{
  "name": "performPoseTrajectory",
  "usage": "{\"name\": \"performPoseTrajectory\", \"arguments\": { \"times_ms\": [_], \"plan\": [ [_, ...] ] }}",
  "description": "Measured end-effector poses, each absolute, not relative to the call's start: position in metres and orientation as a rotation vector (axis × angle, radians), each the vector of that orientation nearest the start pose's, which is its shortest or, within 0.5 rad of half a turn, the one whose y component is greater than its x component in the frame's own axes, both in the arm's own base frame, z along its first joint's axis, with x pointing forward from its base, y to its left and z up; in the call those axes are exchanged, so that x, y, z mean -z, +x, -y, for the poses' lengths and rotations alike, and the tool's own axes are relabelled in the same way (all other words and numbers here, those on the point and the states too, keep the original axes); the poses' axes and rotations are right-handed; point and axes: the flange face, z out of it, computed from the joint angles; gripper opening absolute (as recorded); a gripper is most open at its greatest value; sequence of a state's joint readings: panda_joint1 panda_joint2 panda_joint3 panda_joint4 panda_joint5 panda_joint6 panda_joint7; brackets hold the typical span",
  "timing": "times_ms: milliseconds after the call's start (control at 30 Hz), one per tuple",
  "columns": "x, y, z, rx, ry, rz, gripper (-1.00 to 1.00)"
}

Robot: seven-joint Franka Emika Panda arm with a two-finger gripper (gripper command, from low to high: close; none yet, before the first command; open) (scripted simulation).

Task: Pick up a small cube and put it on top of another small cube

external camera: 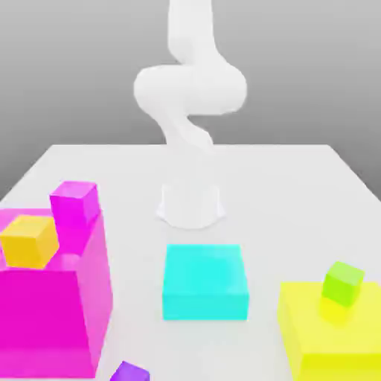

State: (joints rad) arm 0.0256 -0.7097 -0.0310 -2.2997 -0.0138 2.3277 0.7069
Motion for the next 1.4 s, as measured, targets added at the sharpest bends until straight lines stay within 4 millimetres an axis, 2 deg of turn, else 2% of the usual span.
{"name": "performPoseTrajectory", "arguments": {
  "times_ms": [133, 267, 400, 533, 733, 967, 1100, 1133, 1300, 1333, 1400],
  "plan": [
    [-0.627, 0.429, 0.017, 0.884, -2.713, -0.773, 0.00],
    [-0.568, 0.468, 0.028, 0.776, -2.852, -0.595, 0.00],
    [-0.504, 0.500, 0.038, 0.653, -2.965, -0.401, 0.00],
    [-0.435, 0.521, 0.050, 0.518, -3.049, -0.195, 0.00],
    [-0.328, 0.535, 0.068, 0.299, -3.118, 0.127, 0.00],
    [-0.203, 0.524, 0.088, 0.033, -3.102, 0.508, 0.00],
    [-0.144, 0.522, 0.090, 0.002, -3.093, 0.553, 0.00],
    [-0.132, 0.521, 0.090, 0.000, -3.093, 0.554, -1.00],
    [-0.132, 0.521, 0.090, -0.003, -3.092, 0.554, -1.00],
    [-0.126, 0.521, 0.090, -0.003, -3.092, 0.554, -1.00],
    [-0.140, 0.521, 0.090, -0.003, -3.092, 0.555, -1.00]
  ]
}}
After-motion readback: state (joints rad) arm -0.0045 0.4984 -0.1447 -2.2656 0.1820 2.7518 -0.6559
